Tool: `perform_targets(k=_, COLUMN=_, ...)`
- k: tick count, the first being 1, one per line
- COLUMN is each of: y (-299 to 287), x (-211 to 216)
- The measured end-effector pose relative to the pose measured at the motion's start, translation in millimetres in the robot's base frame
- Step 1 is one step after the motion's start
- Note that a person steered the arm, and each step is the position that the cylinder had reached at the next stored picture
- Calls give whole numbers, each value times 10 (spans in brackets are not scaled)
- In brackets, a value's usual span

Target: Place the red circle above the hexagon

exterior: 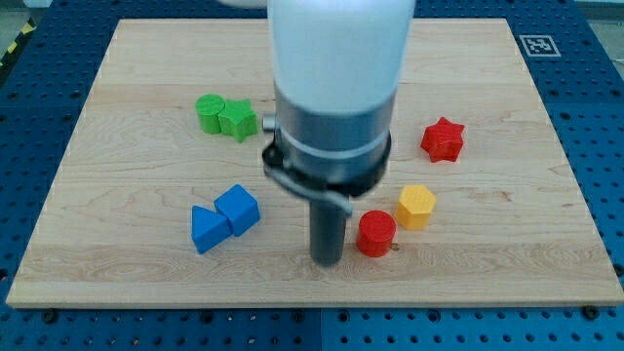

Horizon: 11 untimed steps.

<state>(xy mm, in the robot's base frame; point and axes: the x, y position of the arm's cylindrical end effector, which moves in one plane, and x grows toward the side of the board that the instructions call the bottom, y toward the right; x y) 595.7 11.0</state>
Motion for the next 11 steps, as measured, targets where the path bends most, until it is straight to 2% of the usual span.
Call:
perform_targets(k=1, y=485, x=192)
perform_targets(k=2, y=655, x=192)
perform_targets(k=4, y=415, x=115)
perform_targets(k=9, y=389, x=-611)
perform_targets(k=11, y=729, x=-846)
